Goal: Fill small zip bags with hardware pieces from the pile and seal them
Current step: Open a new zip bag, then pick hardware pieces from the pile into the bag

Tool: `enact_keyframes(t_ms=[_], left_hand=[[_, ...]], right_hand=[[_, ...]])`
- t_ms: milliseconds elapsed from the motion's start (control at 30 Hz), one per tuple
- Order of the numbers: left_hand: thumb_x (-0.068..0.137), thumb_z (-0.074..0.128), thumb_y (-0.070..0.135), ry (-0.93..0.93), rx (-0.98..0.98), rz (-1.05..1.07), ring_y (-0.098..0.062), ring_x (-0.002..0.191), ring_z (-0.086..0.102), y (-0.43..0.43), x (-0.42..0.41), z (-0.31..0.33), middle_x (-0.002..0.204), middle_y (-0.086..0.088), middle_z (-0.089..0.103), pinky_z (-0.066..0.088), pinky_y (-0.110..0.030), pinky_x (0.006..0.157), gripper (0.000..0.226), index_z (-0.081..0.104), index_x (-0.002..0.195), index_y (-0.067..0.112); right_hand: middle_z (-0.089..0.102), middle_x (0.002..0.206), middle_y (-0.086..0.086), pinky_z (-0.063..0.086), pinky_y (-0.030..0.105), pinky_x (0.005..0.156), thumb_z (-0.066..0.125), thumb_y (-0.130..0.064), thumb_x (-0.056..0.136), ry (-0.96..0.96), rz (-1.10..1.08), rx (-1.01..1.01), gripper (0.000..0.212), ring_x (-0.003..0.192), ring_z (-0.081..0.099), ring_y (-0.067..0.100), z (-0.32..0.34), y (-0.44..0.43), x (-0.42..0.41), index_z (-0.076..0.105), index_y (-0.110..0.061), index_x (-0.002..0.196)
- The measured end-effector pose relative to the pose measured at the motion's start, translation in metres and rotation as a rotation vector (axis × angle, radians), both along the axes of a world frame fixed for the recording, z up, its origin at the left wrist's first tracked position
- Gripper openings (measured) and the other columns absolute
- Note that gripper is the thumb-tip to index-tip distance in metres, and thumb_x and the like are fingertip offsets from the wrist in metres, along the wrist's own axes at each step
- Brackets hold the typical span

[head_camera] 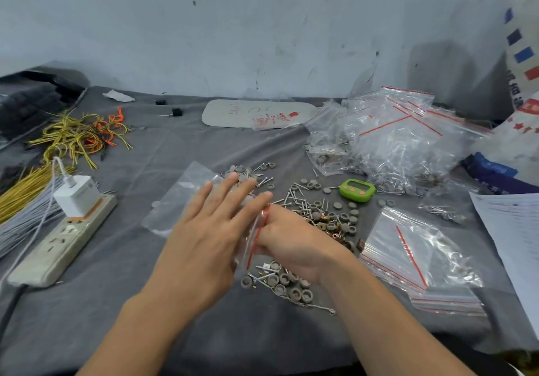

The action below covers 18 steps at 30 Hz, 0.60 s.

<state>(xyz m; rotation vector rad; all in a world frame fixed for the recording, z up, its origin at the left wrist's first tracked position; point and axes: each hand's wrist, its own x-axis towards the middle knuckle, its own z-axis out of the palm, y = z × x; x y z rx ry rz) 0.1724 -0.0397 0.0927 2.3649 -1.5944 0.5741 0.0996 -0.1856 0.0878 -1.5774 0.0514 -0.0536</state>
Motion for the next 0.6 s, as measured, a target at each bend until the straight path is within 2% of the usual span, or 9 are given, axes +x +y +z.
enact_keyframes(t_ms=[67,133,200,267,333,433,500,533,600], left_hand=[[0.064,0.043,0.025,0.033,-0.008,-0.027,-0.017,0.14,0.044,-0.001,0.001,-0.001,0.138,0.007,0.058,0.014,-0.042,0.125,0.08,0.049,0.144,0.027],[0.063,0.057,0.025,0.126,-0.062,0.001,-0.012,0.123,0.056,0.002,0.007,-0.001,0.12,0.013,0.065,0.01,-0.035,0.125,0.072,0.055,0.136,0.03],[0.055,0.079,0.025,0.185,-0.095,0.106,-0.014,0.115,0.058,0.006,0.017,-0.003,0.113,0.012,0.067,0.009,-0.031,0.123,0.081,0.056,0.133,0.031],[0.05,0.089,0.025,0.187,-0.098,0.21,-0.015,0.116,0.056,0.012,0.027,-0.005,0.111,0.01,0.066,0.012,-0.035,0.123,0.093,0.053,0.136,0.031],[0.053,0.09,0.026,0.177,-0.064,0.277,-0.019,0.119,0.056,0.017,0.036,-0.007,0.115,0.007,0.065,0.013,-0.038,0.123,0.098,0.048,0.142,0.029],[0.061,0.09,0.03,0.242,-0.024,0.345,-0.028,0.116,0.056,0.018,0.04,-0.012,0.115,0.001,0.065,0.022,-0.034,0.116,0.103,0.036,0.149,0.026],[0.068,0.084,0.024,0.295,0.01,0.363,-0.028,0.114,0.053,0.014,0.04,-0.018,0.115,0.0,0.063,0.031,-0.033,0.1,0.102,0.027,0.152,0.028],[0.071,0.083,0.025,0.316,0.029,0.361,-0.026,0.118,0.052,0.013,0.039,-0.02,0.122,0.001,0.061,0.033,-0.033,0.099,0.101,0.025,0.153,0.03],[0.071,0.085,0.039,0.34,0.058,0.337,-0.022,0.129,0.048,0.011,0.038,-0.022,0.139,0.004,0.055,0.031,-0.032,0.11,0.101,0.027,0.154,0.03]], right_hand=[[0.073,0.095,0.014,0.056,0.049,0.097,0.065,0.008,0.084,0.036,0.06,-0.177,0.018,0.092,0.067,0.02,0.0,-0.004,-0.002,0.072,0.005,0.101],[0.076,0.09,0.013,0.06,0.036,0.088,0.066,0.013,0.085,0.046,-0.014,-0.14,0.017,0.088,0.07,0.019,0.005,-0.006,-0.002,0.077,0.002,0.093],[0.077,0.076,0.006,0.057,0.019,0.068,0.06,0.016,0.084,0.052,-0.311,-0.083,0.032,0.073,0.071,0.016,0.01,-0.014,-0.001,0.081,-0.008,0.082],[0.074,0.064,-0.005,0.045,0.009,0.053,0.063,0.005,0.082,0.072,-0.558,-0.433,0.038,0.057,0.064,0.005,0.013,-0.027,-0.003,0.079,-0.026,0.069],[0.073,0.064,-0.011,0.045,0.011,0.057,0.069,-0.008,0.081,0.172,-0.501,-0.804,0.032,0.058,0.063,0.0,0.012,-0.031,-0.009,0.078,-0.036,0.068],[0.076,0.079,-0.01,0.057,0.027,0.077,0.072,-0.029,0.081,0.373,-0.33,-1.122,0.01,0.083,0.07,0.015,0.002,-0.024,-0.016,0.08,-0.036,0.082],[0.075,0.08,-0.008,0.058,0.032,0.078,0.075,-0.036,0.08,0.404,-0.275,-1.173,0.006,0.084,0.07,0.02,-0.001,-0.015,-0.017,0.078,-0.031,0.081],[0.074,0.078,-0.007,0.059,0.032,0.078,0.076,-0.034,0.08,0.391,-0.254,-1.166,0.005,0.082,0.07,0.02,-0.002,-0.011,-0.017,0.076,-0.029,0.079],[0.073,0.077,-0.007,0.057,0.029,0.073,0.074,-0.026,0.078,0.348,-0.195,-1.204,0.006,0.081,0.069,0.02,-0.001,-0.005,-0.016,0.075,-0.032,0.08]])
